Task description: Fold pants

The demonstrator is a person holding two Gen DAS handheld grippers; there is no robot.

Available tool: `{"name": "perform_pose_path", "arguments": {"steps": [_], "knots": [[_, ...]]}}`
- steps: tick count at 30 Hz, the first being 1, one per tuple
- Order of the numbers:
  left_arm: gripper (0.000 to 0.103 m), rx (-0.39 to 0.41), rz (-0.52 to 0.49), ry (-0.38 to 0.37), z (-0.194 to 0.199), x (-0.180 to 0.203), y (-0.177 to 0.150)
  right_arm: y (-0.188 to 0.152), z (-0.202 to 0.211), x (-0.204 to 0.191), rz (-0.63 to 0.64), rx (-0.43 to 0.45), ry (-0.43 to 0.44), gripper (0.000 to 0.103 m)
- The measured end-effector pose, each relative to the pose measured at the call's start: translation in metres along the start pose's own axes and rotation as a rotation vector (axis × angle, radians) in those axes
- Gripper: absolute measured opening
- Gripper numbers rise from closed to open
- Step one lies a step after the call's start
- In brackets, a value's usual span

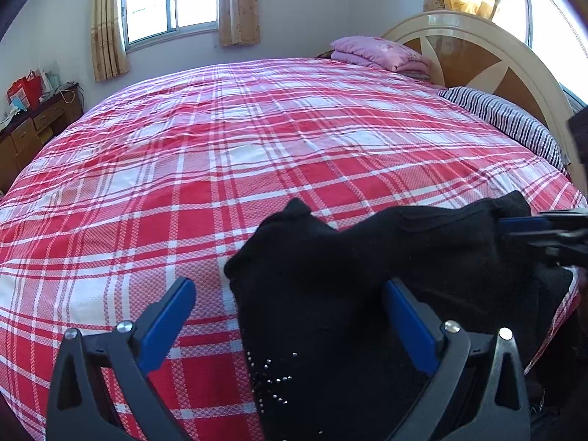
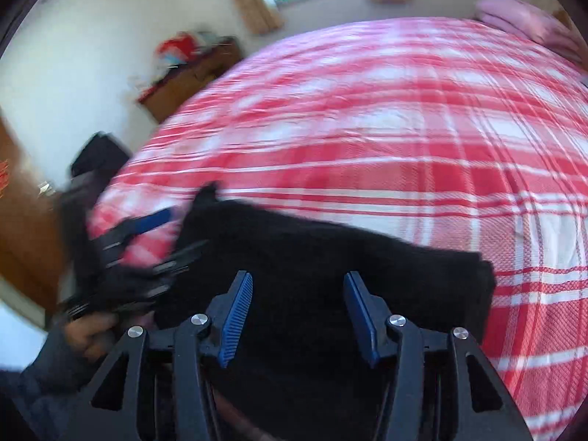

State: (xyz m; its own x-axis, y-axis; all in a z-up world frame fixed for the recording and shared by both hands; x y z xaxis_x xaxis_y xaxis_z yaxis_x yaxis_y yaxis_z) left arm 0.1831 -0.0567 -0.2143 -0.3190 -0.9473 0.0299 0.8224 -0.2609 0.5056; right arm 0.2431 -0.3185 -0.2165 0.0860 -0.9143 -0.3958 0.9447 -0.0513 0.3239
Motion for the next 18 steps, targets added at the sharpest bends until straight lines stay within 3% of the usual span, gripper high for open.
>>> {"name": "perform_pose_path", "arguments": {"steps": [4,8,15,18], "knots": [[0.103,0.000,-0.005,-0.001,-0.001,0.001,-0.001,0.002,0.000,0.016,-0.098,-0.009,0.125,0.054],[0.103,0.001,-0.004,0.004,0.001,0.003,-0.001,-0.012,0.027,0.013,-0.096,0.040,0.100,0.054],[0.103,0.000,-0.042,0.021,0.001,0.012,-0.002,-0.067,0.054,-0.028,0.089,-0.006,0.182,0.054],[0.103,-0.001,-0.039,0.018,0.001,0.011,-0.002,-0.088,0.039,-0.016,0.109,-0.051,0.079,0.055]]}}
Point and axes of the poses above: each gripper's, at about its wrist camera, not at the fingertips, and z roughly against the way its jaws point, x to its right, y to its top, the point moved 10 cm from there along -z, roughly the way its jaws point, and after that the axes turned 15 degrees about -x, right-handed, at the moved point
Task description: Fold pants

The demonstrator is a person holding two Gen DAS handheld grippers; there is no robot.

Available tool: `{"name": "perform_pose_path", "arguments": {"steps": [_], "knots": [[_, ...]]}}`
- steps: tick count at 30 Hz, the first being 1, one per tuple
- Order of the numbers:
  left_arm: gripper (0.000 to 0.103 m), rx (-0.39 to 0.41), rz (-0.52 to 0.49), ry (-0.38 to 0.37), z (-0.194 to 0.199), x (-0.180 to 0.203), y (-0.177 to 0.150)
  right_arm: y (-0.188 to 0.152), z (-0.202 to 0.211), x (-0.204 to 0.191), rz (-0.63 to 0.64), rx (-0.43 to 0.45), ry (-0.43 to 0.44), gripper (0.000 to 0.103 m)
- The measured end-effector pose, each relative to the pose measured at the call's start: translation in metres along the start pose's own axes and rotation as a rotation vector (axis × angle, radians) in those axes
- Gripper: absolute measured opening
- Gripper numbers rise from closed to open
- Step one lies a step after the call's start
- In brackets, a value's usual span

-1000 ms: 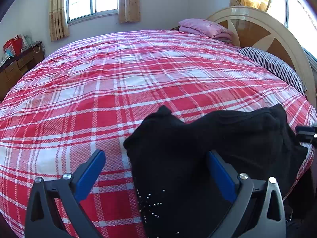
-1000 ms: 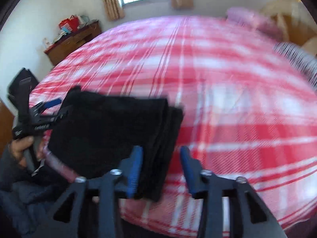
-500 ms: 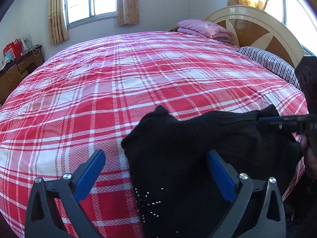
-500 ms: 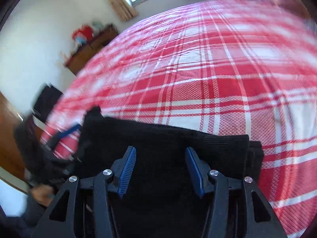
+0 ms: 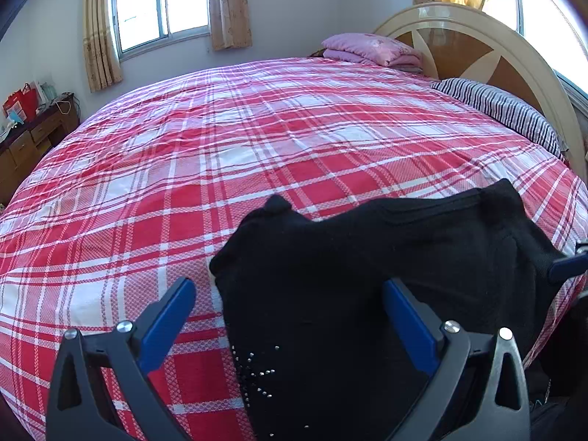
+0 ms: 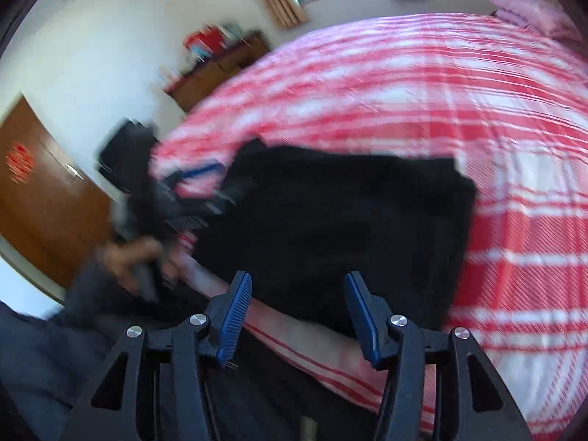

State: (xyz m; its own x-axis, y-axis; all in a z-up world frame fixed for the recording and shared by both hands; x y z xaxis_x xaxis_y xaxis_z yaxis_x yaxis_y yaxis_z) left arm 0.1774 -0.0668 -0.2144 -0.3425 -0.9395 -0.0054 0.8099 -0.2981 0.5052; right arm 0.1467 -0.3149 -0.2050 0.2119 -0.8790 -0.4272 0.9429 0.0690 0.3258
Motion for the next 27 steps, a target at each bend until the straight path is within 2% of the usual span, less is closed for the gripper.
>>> {"name": "perform_pose_path", "arguments": {"steps": [3,10,14,17,22,27], "knots": [[0.103,-0.009,-0.001,-0.008,-0.002,0.002,-0.001,-0.005,-0.011,0.014,-0.006,-0.013,-0.014,0.055],[0.103,-0.015,0.009,-0.015,-0.003,0.001,-0.003,-0.002,-0.006,0.005,0.018,-0.013,-0.059,0.055],[0.103,-0.013,0.010,-0.003,0.002,0.000,-0.003,0.017,0.013,-0.019,0.050,0.041,-0.049,0.055],[0.103,-0.012,0.003,0.009,0.004,-0.001,-0.003,0.039,0.012,-0.036,0.092,0.059,-0.038,0.055],[0.103,-0.008,0.019,0.031,0.008,-0.012,-0.005,0.079,-0.023,-0.050,0.106,0.018,0.011,0.055],[0.103,-0.016,0.044,0.028,0.006,-0.024,-0.010,0.105,-0.074,-0.011,-0.040,-0.062,-0.007,0.056]]}}
Point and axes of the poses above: each gripper's, at about its wrist camera, not at the fingertips, and z roughly against the way its jaws point, x to its right, y to its top, the point moved 10 cm from there along -z, roughly the way its jaws point, and after that the axes turned 15 degrees about -x, right-handed, at the moved point
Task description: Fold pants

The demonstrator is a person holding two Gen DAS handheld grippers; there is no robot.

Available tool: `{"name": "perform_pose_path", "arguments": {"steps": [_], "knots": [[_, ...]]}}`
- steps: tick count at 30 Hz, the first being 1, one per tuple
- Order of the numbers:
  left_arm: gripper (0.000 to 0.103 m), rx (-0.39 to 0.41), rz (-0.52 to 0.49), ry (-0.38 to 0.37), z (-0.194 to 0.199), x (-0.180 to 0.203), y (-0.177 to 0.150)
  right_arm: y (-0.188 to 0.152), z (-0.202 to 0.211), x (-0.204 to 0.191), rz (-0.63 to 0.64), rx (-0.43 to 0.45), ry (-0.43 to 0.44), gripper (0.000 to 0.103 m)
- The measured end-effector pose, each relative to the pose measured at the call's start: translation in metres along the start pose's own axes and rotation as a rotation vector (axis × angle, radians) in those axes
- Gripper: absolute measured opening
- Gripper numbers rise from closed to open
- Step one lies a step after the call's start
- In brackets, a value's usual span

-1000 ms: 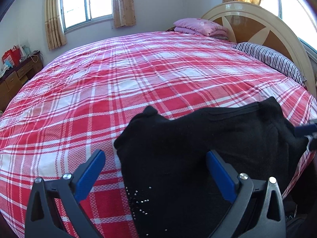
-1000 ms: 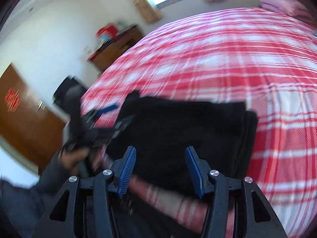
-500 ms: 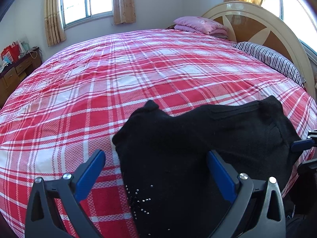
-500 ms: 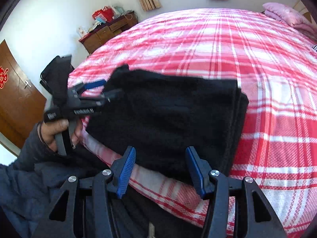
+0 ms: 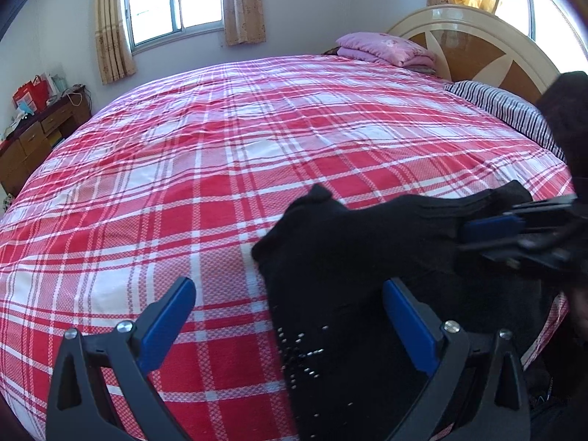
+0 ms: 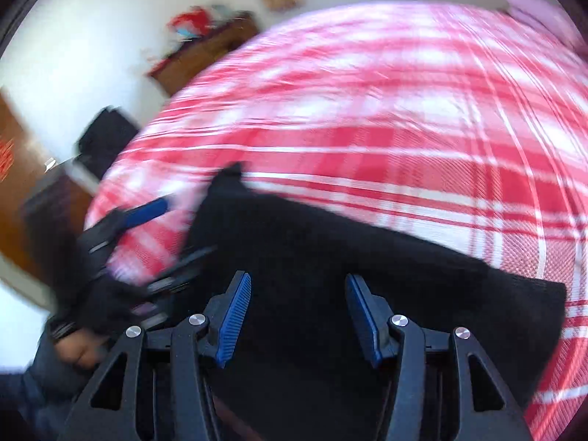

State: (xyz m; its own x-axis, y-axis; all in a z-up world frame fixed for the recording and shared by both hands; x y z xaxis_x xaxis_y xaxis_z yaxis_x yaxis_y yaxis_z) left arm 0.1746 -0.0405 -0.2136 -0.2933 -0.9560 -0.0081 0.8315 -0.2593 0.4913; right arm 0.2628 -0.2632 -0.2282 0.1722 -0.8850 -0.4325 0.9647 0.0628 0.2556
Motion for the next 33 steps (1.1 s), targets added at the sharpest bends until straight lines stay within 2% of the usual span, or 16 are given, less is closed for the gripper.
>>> {"name": "perform_pose_path", "arguments": {"steps": [2,3,10,12,15,18,21,26,33], "knots": [[0.103,0.000,0.005,-0.007,-0.001,-0.001,-0.001,0.002,0.007,0.003,-0.045,0.011,0.071,0.056],[0.103,-0.004,0.009,-0.015,-0.002,-0.002,-0.002,0.000,0.014,0.003,-0.049,0.018,0.076,0.056],[0.103,-0.009,-0.001,-0.034,-0.001,0.002,-0.004,-0.038,0.085,0.029,-0.027,0.139,-0.125,0.061],[0.103,-0.018,0.014,-0.069,-0.004,0.003,-0.005,-0.056,0.097,0.050,-0.060,0.146,-0.208,0.061],[0.103,-0.046,0.054,-0.141,-0.011,0.002,-0.010,-0.075,0.095,0.080,-0.123,0.113,-0.256,0.061],[0.103,-0.061,0.084,-0.192,-0.016,0.002,-0.013,-0.084,0.083,0.099,-0.164,0.072,-0.250,0.061],[0.103,-0.064,0.099,-0.222,-0.019,0.001,-0.015,-0.084,0.083,0.104,-0.178,0.090,-0.207,0.061],[0.103,-0.048,0.081,-0.211,-0.019,0.004,-0.015,-0.075,0.065,0.106,-0.209,0.123,-0.091,0.061],[0.103,-0.018,0.060,-0.207,-0.020,0.005,-0.013,-0.064,0.058,0.107,-0.218,0.164,-0.092,0.061]]}}
Point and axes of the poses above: each gripper's, at about its wrist camera, not at the fingertips, and z roughly against the way its jaws point, x to its right, y to its top, the point moved 10 cm from there along -z, roughly the way its jaws point, and after that the axes turned 15 degrees about -x, right-handed, at the moved point
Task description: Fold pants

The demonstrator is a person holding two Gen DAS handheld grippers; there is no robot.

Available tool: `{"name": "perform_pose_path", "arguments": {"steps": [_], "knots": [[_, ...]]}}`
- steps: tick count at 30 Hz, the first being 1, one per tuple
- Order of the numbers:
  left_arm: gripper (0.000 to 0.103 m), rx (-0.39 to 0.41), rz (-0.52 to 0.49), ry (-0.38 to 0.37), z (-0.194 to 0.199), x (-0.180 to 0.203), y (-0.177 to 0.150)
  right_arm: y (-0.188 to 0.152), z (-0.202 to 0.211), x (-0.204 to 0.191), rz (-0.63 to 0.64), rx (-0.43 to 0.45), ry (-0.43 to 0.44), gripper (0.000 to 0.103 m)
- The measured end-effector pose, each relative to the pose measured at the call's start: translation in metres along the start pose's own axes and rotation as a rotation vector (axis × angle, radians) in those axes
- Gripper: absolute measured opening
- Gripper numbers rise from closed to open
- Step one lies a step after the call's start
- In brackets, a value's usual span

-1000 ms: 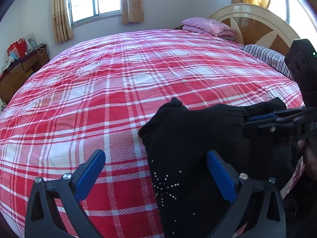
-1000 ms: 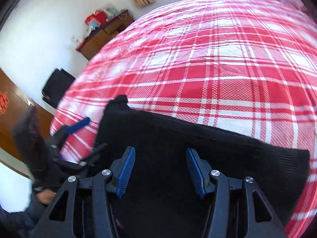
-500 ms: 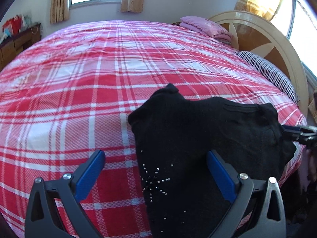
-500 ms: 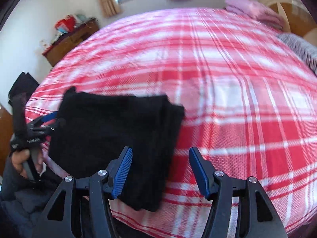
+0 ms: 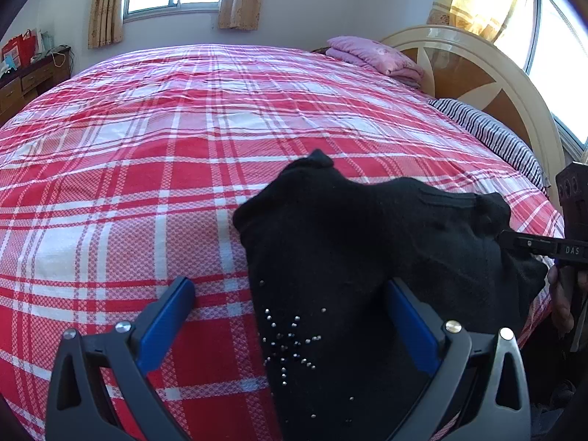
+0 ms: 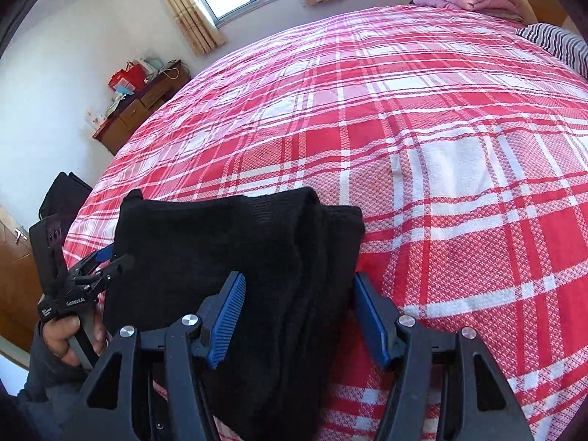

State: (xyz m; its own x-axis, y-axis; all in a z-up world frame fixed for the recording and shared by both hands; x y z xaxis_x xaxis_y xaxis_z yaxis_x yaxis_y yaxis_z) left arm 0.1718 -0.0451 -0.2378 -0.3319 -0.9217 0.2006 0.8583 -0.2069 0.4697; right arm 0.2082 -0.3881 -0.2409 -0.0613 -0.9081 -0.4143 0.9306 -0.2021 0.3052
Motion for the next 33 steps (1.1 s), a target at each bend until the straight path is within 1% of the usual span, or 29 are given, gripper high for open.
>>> {"name": "perform_pose_path", "arguments": {"steps": [3,4,9,11,13,14,15,16,17,19,21,23,24,28,33], "knots": [[0.103,0.006,-0.005,-0.004,0.000,0.000,0.001,0.000,0.001,0.000,0.009,0.014,0.002,0.060],[0.103,0.008,-0.007,-0.003,-0.001,0.001,0.001,0.000,0.002,-0.001,0.010,0.020,0.004,0.058],[0.103,0.022,-0.018,-0.005,-0.001,0.004,0.002,-0.001,0.006,-0.003,0.014,0.042,0.043,0.045],[0.102,0.025,-0.022,-0.013,-0.001,0.004,0.002,0.000,0.007,-0.003,0.004,0.045,0.074,0.038],[0.095,0.027,-0.028,-0.024,0.000,0.006,0.002,0.000,0.008,-0.004,0.004,0.049,0.084,0.034],[0.086,0.023,-0.034,-0.046,0.002,0.009,0.002,0.000,0.010,-0.006,0.009,0.056,0.086,0.033],[0.073,0.018,-0.038,-0.064,0.003,0.012,0.002,0.000,0.012,-0.008,0.015,0.060,0.084,0.031],[0.067,0.009,-0.044,-0.091,0.004,0.017,0.002,0.000,0.013,-0.011,0.025,0.063,0.078,0.029],[0.058,0.005,-0.047,-0.102,0.004,0.019,0.001,-0.001,0.015,-0.013,0.034,0.066,0.072,0.028],[0.051,0.003,-0.054,-0.106,0.005,0.022,0.001,0.000,0.019,-0.020,0.054,0.072,0.062,0.027],[0.032,0.004,-0.054,-0.135,0.008,0.024,0.001,0.002,0.023,-0.025,0.067,0.075,0.064,0.027],[0.020,0.004,-0.034,-0.157,0.012,0.022,0.003,0.006,0.031,-0.034,0.092,0.082,0.067,0.027],[0.016,0.007,-0.024,-0.160,0.015,0.020,0.005,0.008,0.035,-0.037,0.103,0.085,0.067,0.027],[0.013,0.018,0.000,-0.157,0.023,0.012,0.009,0.021,0.047,-0.059,0.165,0.103,0.057,0.026],[0.012,0.047,0.032,-0.142,0.036,-0.003,0.015,0.050,0.053,-0.091,0.250,0.114,0.037,0.026]]}}
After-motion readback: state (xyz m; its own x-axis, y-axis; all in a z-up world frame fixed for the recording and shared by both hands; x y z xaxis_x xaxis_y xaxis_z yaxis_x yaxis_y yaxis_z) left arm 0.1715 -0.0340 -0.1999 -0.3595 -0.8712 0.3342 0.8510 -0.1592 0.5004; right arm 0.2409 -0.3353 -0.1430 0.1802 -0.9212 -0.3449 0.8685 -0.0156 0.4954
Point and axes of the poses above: each gripper's, at about its wrist camera, not at the fingertips, and z roughly against the way its jaws point, x to its right, y to its top, the point moved 10 cm from there along -z, roughly the way its jaws point, and after that the axes turned 15 degrees about -x, right-handed, at the moved point
